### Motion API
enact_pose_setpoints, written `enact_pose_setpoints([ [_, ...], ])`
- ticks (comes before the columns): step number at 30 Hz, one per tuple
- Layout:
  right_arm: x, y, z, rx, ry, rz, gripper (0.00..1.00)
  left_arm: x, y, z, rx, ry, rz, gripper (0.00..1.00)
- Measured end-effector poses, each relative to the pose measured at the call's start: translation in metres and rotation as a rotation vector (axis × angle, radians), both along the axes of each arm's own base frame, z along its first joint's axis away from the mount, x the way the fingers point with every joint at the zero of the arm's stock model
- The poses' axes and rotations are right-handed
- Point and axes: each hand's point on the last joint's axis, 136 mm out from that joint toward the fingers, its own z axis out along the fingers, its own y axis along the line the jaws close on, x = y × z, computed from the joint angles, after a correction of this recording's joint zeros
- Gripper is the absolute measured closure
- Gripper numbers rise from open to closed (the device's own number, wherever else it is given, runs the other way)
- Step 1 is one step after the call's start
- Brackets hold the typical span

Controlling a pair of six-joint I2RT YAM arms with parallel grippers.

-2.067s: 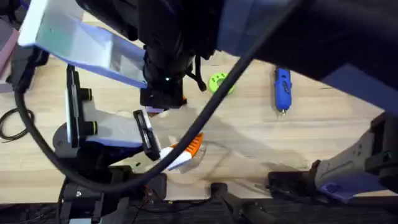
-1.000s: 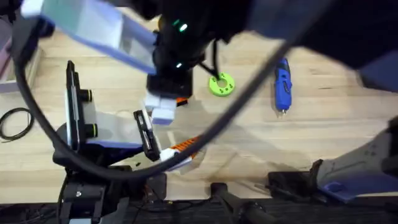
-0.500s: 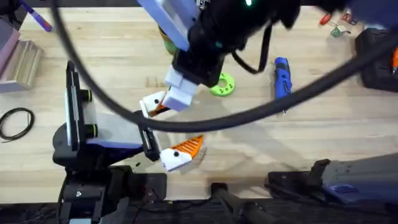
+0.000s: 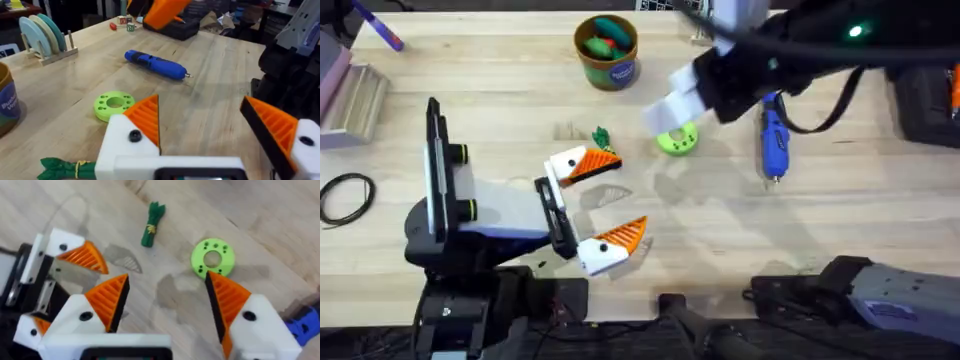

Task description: Pick up the gripper from the table and insert it into the empty holder that is missing its gripper. Then pick up a screw, insert it into the mounting hole, and use the screwdriver to tighten it. Finally, clean up the table by picking up the vegetable and placing it into the bucket.

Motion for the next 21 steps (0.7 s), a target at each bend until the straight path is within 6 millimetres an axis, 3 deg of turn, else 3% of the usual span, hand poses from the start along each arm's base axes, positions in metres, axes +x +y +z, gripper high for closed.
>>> enact_pose_setpoints([
  [9, 0.023, -0.028, -0.001, 0.010, 0.015, -0.130, 0.082, 0.000, 0.000, 0.000, 0.000, 0.000, 0.000, 0.015],
  [21, 0.025, -0.031, -0.001, 0.013, 0.019, -0.145, 0.082, 0.000, 0.000, 0.000, 0.001, -0.002, 0.000, 0.015],
])
